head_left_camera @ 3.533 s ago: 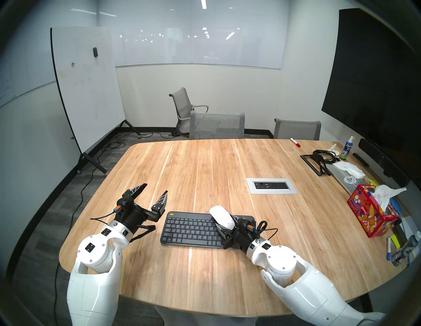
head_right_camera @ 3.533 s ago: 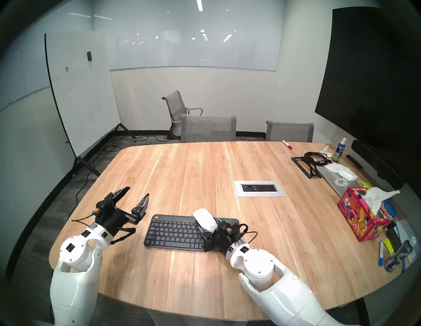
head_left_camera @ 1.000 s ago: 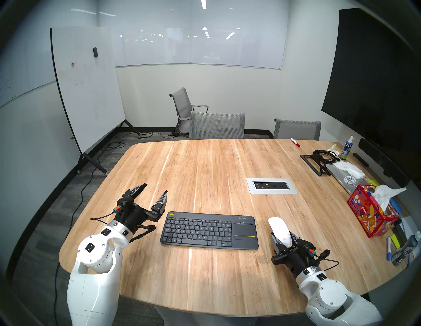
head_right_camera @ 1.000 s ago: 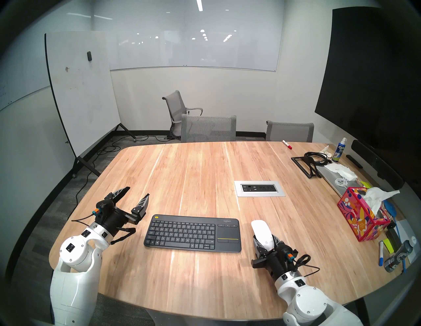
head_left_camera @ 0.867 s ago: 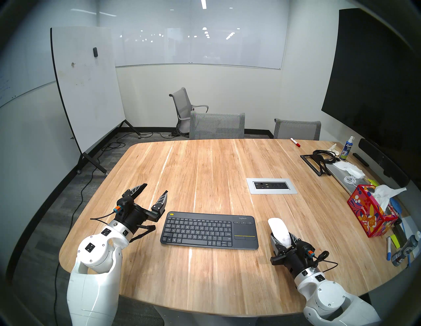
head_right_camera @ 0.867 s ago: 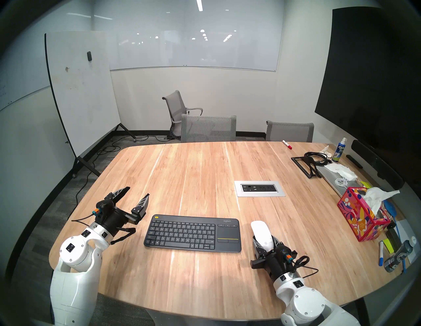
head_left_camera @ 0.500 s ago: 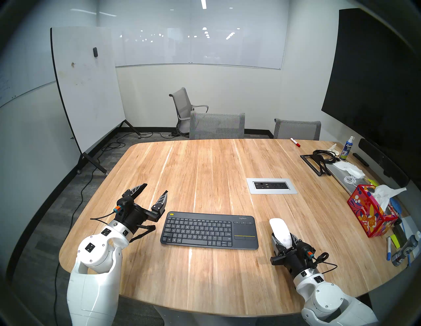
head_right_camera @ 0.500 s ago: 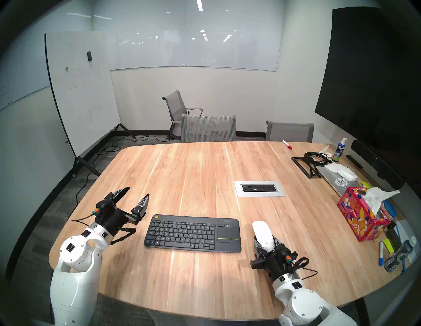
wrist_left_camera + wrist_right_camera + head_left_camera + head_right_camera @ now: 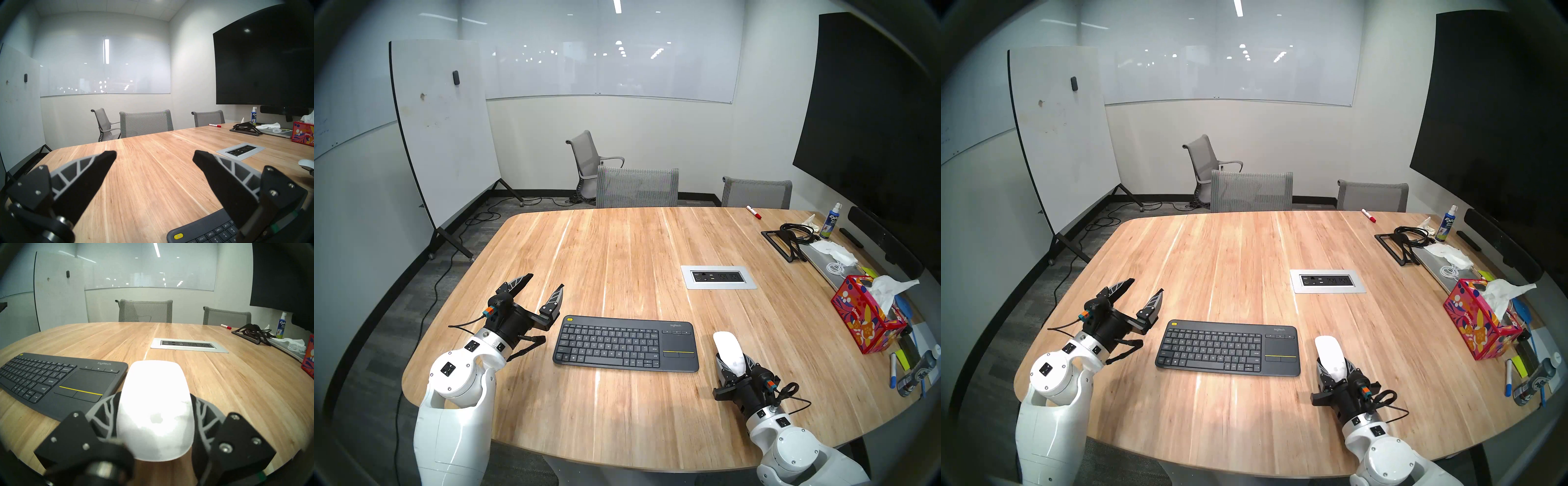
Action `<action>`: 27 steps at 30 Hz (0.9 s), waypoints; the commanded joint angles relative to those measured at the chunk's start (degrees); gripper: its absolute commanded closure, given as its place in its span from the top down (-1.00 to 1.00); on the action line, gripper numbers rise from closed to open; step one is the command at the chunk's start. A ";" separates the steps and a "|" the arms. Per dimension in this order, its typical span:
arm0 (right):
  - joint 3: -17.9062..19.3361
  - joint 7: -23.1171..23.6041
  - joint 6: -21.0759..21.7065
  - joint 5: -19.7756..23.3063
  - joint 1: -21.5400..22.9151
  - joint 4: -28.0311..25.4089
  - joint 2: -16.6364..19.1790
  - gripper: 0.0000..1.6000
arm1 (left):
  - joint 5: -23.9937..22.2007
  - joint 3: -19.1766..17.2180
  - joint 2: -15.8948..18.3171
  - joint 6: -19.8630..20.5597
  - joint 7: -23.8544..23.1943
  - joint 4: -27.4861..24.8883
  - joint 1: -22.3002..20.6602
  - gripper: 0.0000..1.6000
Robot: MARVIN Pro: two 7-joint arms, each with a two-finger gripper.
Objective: Put the mouse beside the keyboard
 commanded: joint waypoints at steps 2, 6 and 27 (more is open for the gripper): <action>0.04 -0.82 0.59 0.17 1.23 -0.43 -0.81 -1.00 | 0.01 0.00 0.01 -0.07 0.01 -0.98 -0.10 1.00; -0.28 -1.60 1.44 0.37 1.73 -0.08 -1.54 -1.00 | 0.01 0.00 0.01 -0.07 0.01 -0.98 -0.10 1.00; -1.94 -2.69 4.08 0.17 5.38 3.12 -3.44 -1.00 | 0.01 0.00 0.01 -0.08 0.01 -0.98 -0.10 1.00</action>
